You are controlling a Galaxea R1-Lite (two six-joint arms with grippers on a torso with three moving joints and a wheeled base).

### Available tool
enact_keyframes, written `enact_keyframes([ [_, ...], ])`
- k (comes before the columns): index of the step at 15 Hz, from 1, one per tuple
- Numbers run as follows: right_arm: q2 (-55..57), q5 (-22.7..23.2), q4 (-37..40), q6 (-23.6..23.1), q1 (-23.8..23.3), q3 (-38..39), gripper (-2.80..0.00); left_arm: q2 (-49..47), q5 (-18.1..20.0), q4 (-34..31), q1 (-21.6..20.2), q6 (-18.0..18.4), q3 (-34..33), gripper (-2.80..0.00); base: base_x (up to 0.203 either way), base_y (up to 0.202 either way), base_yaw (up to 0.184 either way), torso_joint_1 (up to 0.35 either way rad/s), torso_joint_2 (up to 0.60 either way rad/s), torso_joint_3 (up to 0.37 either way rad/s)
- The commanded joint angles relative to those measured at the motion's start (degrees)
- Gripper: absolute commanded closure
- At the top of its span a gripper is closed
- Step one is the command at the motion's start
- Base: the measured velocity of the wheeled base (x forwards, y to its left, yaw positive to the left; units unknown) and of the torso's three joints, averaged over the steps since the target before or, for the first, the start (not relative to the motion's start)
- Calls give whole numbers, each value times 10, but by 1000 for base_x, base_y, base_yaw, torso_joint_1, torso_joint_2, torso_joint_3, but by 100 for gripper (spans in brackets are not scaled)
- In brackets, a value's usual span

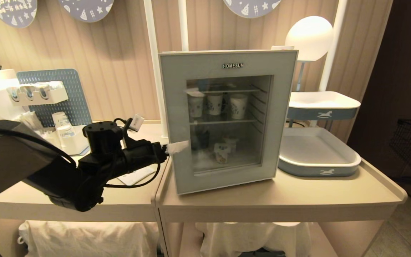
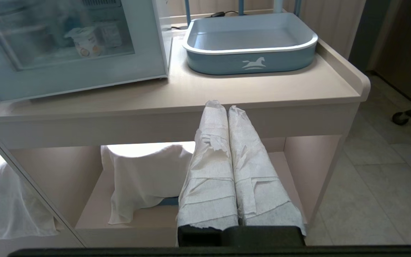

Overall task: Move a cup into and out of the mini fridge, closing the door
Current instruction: Open the freezer door

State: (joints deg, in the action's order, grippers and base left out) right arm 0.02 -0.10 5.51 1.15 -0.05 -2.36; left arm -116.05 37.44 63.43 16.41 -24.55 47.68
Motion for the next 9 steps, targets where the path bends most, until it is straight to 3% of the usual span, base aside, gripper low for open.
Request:
enact_keyframes([
  [1, 0, 0, 0, 0, 0, 0, 0, 51, 13, 11, 5, -1, -28, -280, 0, 0, 0, 0, 0, 0],
  [7, 0, 0, 0, 0, 0, 0, 0, 253, 17, 3, 88, -4, -171, -280, 0, 0, 0, 0, 0, 0],
  [9, 0, 0, 0, 0, 0, 0, 0, 288, 2, -62, 81, 0, -193, -280, 0, 0, 0, 0, 0, 0],
])
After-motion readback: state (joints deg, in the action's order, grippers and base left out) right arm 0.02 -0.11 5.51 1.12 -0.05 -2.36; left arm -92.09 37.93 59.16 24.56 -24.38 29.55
